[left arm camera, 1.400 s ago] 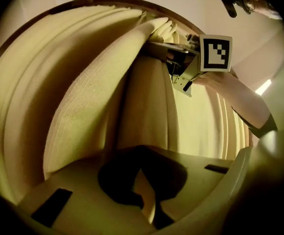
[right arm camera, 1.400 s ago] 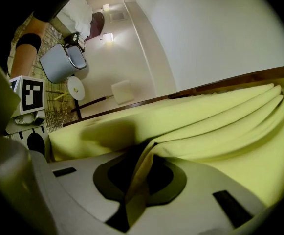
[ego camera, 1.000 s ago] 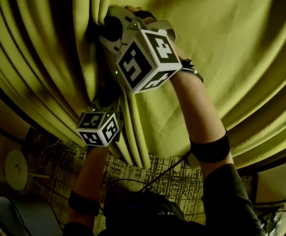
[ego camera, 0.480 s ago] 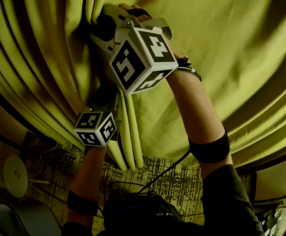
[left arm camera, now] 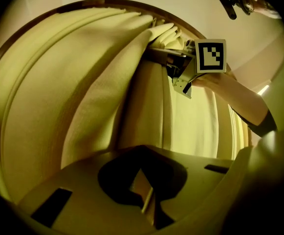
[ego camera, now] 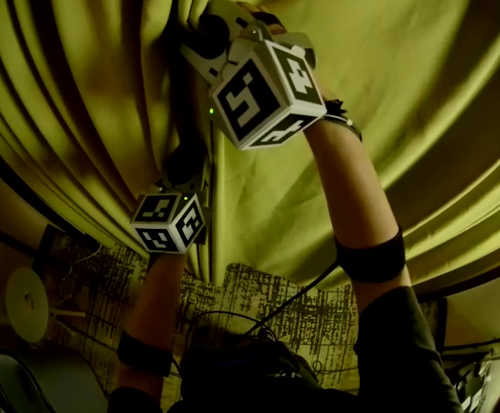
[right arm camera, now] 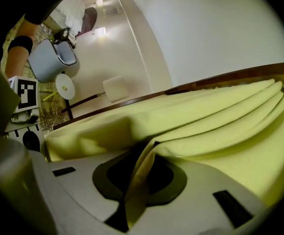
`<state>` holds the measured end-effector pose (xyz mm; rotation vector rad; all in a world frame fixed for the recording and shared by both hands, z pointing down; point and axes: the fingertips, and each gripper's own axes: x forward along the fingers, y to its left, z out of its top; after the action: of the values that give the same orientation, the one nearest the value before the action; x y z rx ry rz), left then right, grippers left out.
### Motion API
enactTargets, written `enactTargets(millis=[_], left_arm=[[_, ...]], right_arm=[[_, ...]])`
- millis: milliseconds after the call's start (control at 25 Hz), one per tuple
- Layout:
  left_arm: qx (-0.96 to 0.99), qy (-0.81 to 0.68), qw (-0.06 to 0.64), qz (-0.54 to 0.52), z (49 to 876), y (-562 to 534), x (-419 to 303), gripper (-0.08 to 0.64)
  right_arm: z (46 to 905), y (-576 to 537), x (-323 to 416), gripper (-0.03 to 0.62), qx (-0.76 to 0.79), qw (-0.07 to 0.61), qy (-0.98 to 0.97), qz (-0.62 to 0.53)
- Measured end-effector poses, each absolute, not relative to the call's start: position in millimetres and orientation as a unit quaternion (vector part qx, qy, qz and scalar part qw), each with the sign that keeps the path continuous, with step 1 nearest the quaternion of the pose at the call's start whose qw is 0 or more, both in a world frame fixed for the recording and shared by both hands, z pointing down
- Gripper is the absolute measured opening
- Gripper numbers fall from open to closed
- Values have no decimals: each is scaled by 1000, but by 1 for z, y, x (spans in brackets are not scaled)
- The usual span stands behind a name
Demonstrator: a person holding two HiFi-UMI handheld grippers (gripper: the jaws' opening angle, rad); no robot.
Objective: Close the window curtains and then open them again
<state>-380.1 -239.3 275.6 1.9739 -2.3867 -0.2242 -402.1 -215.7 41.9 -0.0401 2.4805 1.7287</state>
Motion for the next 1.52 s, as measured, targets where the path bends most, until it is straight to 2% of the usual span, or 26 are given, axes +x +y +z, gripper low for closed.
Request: enactTargets(millis=[240, 480, 640, 760, 920, 1240, 1520], left_arm=[[664, -743, 27, -73, 300, -205, -425, 1], [706, -705, 29, -51, 309, -193, -400, 1], [730, -682, 30, -34, 320, -188, -383, 1], [735, -676, 38, -32, 331, -178, -385, 1], [744, -666, 53, -25, 362, -165, -392, 1], [748, -656, 103, -20, 413, -147, -384, 1], [729, -673, 128, 13, 461, -112, -355, 1]], right_arm=[[60, -210, -458, 69, -82, 33, 827, 555], [70, -230, -425, 89, -169, 21, 840, 516], [79, -254, -379, 119, -256, 34, 850, 459], [94, -266, -346, 184, -310, 57, 867, 385], [135, -276, -287, 195, -394, 70, 865, 302], [263, -278, -172, 189, -480, 0, 854, 201], [407, -257, -93, 172, -457, -69, 884, 62]])
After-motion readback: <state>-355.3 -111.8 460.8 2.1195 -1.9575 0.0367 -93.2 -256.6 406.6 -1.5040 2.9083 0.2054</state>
